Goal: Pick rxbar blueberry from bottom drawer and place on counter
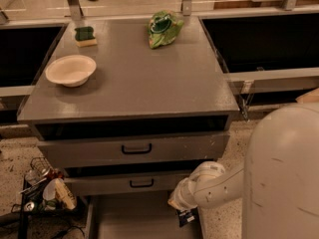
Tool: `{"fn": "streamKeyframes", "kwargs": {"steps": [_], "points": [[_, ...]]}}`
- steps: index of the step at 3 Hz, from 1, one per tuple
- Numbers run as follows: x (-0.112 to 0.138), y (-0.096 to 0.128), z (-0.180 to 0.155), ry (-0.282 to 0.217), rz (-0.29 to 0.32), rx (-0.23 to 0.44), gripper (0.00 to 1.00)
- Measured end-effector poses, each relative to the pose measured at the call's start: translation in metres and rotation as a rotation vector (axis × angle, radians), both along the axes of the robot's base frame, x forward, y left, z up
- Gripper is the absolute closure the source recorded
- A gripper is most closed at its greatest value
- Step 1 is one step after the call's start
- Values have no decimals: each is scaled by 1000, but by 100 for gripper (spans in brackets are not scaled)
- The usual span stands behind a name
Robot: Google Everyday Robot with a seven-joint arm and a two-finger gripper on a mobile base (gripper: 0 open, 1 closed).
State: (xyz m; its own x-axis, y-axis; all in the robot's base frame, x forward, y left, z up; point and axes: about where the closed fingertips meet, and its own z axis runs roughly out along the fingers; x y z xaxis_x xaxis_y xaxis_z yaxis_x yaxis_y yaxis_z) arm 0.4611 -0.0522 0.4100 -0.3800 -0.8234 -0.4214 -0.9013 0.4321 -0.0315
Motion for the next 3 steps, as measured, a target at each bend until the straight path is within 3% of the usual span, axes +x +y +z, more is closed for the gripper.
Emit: {"fn": "streamKeyframes", "kwargs": {"steps": [1,2,3], "points": [[10,-1,45,-58,13,-66,100],[15,-2,66,-85,15,-101,100],[22,-20,106,-136,-15,-170,100]]}}
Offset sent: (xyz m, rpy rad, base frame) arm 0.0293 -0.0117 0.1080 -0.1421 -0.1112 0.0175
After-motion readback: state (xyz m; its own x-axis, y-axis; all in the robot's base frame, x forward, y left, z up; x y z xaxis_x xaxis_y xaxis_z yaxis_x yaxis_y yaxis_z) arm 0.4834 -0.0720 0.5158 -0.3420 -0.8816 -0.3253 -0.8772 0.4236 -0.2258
